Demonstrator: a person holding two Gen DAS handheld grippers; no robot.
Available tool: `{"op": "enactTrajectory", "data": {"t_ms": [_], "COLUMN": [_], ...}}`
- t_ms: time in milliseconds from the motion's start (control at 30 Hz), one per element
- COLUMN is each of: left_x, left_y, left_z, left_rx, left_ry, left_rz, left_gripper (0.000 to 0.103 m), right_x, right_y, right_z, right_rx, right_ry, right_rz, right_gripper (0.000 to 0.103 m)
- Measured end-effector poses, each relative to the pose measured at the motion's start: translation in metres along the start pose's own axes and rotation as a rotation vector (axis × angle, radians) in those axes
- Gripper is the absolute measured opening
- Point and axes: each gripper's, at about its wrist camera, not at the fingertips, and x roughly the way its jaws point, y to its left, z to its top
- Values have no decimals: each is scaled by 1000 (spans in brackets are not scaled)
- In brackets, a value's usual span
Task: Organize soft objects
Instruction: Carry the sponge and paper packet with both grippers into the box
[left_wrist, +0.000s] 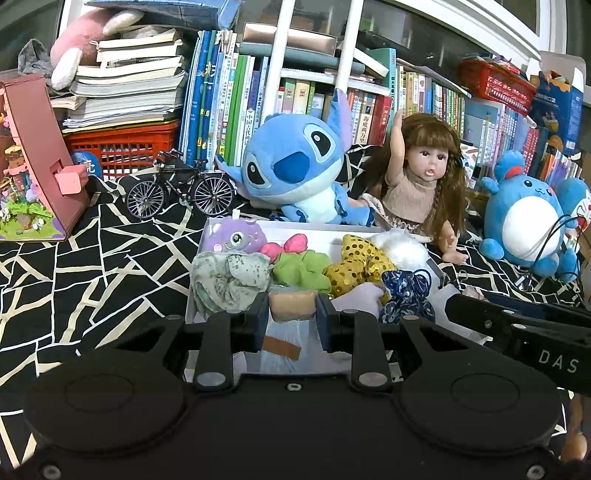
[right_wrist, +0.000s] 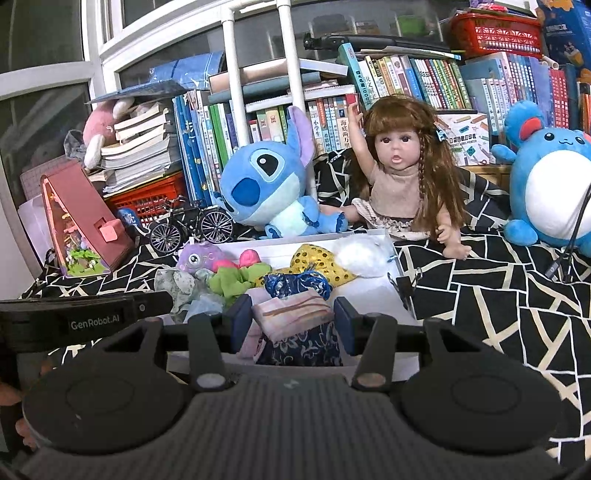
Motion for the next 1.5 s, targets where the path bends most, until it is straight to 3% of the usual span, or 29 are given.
{"op": "enactTrajectory", "data": {"t_ms": [333,533,667,867,1200,1500], "left_x": [12,23,34,63,96,112], "left_y": [-2,-2,1,7,-3,-3], "left_z": [9,28,51,76,73,65], "left_rx": [-10,-19,-27,-91,-65,-51], "left_ry": [3,13,48,161,212,253], "left_rz": [1,-44,-72,-119,-73,-78], "left_gripper": [26,26,26,26,26,26], "right_x": [7,12,21,45,88,109], "right_y": [-7,-13,-22,-32,-35,-42], "right_z": [9,25,46,66,65,59], "right_rx": [16,22,41,93,149,157], "right_ry": [24,43,72,126,215,265], "right_rz": [8,13,8,-3,-7,-42], "right_gripper": [53,53,53,53,53,54]}}
